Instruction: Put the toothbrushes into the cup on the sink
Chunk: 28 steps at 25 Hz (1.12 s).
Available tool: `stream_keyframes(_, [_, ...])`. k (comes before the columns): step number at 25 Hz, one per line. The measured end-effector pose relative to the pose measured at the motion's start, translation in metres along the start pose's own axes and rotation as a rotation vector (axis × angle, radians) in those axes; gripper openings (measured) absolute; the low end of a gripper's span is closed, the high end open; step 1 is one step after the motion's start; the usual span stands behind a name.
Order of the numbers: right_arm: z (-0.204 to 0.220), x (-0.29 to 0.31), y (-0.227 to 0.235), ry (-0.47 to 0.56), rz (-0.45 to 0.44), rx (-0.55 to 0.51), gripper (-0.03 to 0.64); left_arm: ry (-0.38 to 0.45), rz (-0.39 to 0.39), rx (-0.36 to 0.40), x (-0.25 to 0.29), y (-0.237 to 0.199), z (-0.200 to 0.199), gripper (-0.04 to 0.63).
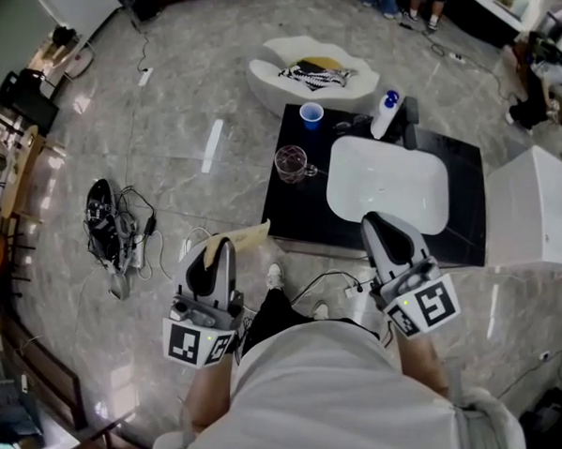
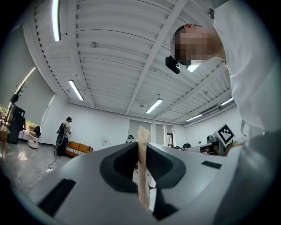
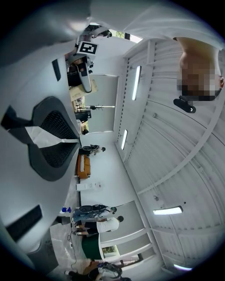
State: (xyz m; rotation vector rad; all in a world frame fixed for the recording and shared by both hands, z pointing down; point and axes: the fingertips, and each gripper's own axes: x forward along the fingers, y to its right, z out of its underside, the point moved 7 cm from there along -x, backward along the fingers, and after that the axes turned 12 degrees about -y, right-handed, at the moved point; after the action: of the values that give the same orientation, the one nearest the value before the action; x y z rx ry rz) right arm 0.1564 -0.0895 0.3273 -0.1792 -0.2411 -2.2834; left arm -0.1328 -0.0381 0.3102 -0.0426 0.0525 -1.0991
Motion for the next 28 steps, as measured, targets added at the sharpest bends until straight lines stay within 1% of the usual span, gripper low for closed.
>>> stream_keyframes(6, [-0.005,0.026,0.0,-0.031,0.008,0.003,0.049,-0.002,0.022,0.005,0.031,-0.038,-0.001,0.041])
stream_keyframes(12, [-0.001,0.04,0.004,-0.081,0.047,0.011,0.049,-0.019,0.067,-0.032,0.068,-0.071,0.018,0.041])
stream_keyframes(20, [-0.002,0.058,0.006,-0.143,0.118,0.005,0.049,-0.042,0.125,-0.109,0.116,-0.113,0.052,0.041])
stream_keyframes(25, [-0.003,0.068,0.005,-0.167,0.145,0.011,0.049,-0.058,0.154,-0.191,0.141,-0.131,0.073,0.041])
stream_keyframes(28, [-0.007,0.076,0.006,-0.174,0.153,0.013,0.049,-0.063,0.173,-0.219,0.158,-0.138,0.08,0.041])
